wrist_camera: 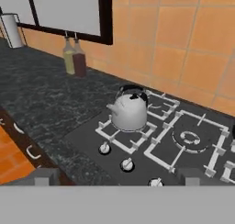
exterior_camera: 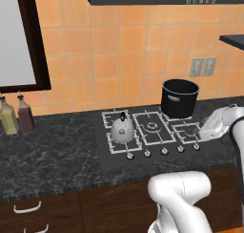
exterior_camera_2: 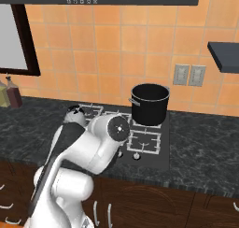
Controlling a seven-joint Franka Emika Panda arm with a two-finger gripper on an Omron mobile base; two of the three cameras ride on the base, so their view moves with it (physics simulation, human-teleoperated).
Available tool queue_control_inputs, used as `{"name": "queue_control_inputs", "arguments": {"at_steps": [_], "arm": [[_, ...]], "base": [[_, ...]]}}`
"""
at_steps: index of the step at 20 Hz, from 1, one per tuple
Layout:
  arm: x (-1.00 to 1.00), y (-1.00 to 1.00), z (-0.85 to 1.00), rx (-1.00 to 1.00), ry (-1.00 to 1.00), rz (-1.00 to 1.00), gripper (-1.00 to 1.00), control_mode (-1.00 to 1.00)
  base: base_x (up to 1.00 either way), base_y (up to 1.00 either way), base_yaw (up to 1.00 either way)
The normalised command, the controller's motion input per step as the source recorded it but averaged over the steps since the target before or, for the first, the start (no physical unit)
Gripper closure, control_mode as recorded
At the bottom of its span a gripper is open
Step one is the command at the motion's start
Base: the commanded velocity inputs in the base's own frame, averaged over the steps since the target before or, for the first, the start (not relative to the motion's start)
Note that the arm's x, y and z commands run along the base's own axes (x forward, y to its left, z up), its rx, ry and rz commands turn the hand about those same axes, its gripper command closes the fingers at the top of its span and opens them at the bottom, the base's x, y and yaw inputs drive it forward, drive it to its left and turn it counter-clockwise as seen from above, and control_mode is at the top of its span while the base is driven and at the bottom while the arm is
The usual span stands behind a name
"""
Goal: Pick the kettle from the counter and place it on a stove burner. Then turn the burner on.
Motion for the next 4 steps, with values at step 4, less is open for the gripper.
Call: {"name": "queue_control_inputs", "arguments": {"at_steps": [4], "arm": [[0.00, 0.00, 0.00, -0.01, 0.00, 0.00, -1.00, -1.00]], "base": [[0.00, 0.00, 0.00]]}}
